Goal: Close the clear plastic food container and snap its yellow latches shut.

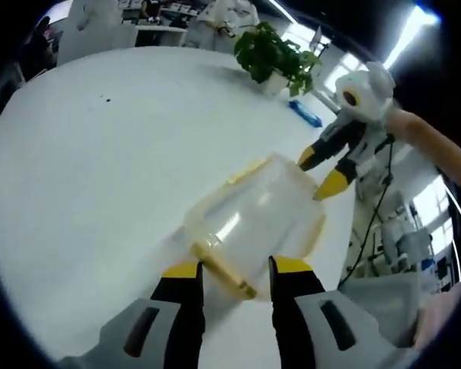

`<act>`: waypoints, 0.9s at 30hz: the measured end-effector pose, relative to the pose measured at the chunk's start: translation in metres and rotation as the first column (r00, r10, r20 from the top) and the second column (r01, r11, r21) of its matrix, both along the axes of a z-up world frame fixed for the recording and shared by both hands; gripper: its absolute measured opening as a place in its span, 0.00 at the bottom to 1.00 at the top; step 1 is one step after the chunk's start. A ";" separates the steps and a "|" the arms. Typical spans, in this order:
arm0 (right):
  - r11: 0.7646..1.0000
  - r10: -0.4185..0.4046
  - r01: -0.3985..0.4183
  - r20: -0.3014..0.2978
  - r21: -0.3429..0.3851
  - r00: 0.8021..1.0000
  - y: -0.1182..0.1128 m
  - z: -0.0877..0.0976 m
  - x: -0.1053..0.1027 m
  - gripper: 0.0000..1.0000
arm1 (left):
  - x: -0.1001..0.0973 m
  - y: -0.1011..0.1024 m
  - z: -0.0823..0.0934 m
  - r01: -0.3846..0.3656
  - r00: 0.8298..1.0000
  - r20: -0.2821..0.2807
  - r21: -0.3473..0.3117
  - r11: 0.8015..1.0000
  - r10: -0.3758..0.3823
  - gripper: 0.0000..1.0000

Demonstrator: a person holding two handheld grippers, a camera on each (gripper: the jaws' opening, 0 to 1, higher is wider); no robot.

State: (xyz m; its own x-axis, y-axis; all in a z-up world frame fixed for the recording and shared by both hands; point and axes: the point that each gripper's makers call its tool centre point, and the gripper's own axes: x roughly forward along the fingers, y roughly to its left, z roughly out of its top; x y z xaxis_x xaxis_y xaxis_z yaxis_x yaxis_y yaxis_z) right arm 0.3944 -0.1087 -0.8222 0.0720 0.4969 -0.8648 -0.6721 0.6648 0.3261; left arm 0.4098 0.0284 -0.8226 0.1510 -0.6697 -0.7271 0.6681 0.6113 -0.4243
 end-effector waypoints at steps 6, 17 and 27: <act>1.000 -0.018 0.018 -0.023 0.021 1.000 -0.001 -0.006 0.004 0.29 | 0.000 0.000 0.000 0.022 1.000 -0.005 -0.006 1.000 -0.022 0.30; 0.999 -0.039 0.040 -0.037 0.028 0.999 0.002 -0.002 -0.001 0.30 | -0.001 -0.006 -0.007 0.021 1.000 -0.021 -0.006 1.000 -0.021 0.28; 0.998 -0.067 0.067 -0.022 0.021 0.998 0.009 -0.002 -0.004 0.32 | 0.000 -0.006 -0.005 0.025 1.000 -0.012 -0.011 1.000 -0.025 0.29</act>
State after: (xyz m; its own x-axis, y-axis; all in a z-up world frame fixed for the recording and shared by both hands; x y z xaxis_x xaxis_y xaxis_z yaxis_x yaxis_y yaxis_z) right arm 0.3905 -0.0999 -0.8240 0.0875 0.5101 -0.8556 -0.6189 0.7009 0.3546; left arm 0.4099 0.0225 -0.8271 0.1256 -0.6806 -0.7218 0.6776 0.5903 -0.4387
